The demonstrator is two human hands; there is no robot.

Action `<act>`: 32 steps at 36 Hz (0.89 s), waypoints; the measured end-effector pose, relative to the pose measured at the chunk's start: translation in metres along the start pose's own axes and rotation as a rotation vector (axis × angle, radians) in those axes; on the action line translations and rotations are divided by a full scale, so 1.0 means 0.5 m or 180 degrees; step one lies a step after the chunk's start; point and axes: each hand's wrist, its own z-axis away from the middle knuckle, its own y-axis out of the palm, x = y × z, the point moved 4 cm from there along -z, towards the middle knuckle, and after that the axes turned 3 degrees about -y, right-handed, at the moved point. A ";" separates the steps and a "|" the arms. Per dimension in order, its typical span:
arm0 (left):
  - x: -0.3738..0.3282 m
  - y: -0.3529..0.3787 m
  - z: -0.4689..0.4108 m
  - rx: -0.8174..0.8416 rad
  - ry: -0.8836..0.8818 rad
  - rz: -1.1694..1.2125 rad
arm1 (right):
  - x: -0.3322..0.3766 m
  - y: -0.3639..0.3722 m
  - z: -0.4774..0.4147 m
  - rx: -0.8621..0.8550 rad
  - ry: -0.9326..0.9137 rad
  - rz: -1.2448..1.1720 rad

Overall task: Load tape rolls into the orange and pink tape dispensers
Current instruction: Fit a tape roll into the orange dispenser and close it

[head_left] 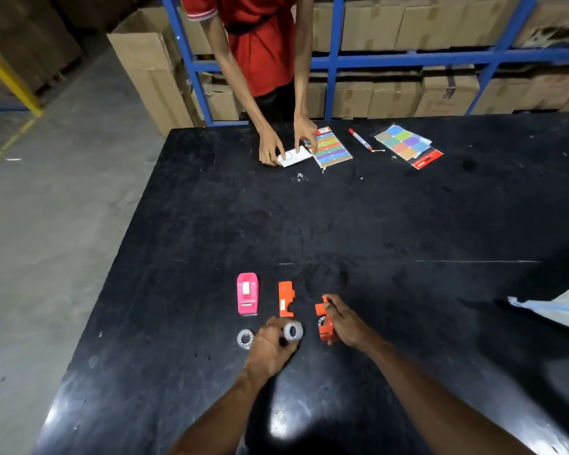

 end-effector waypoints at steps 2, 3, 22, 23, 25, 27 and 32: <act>-0.024 -0.010 -0.004 -0.0029 0.0022 0.0630 | 0.001 -0.003 -0.001 -0.0036 -0.0026 0.0005; -0.038 -0.016 -0.006 -0.0010 0.0036 0.0854 | 0.003 -0.003 -0.002 -0.0061 -0.0044 -0.0007; -0.125 -0.080 -0.067 0.0250 0.0174 0.1492 | 0.061 -0.002 -0.019 0.0068 -0.0429 -0.0311; -0.130 -0.082 -0.069 0.0257 0.0202 0.1474 | 0.062 -0.005 -0.022 0.0047 -0.0455 -0.0292; -0.141 -0.083 -0.070 0.0296 0.0306 0.1409 | 0.064 -0.008 -0.029 0.0081 -0.0496 -0.0268; -0.151 -0.081 -0.072 0.0325 0.0385 0.1407 | 0.073 -0.008 -0.029 0.0122 -0.0483 -0.0297; -0.149 -0.070 -0.094 0.0486 0.0315 0.1493 | 0.075 -0.011 -0.032 0.0012 -0.0416 -0.0628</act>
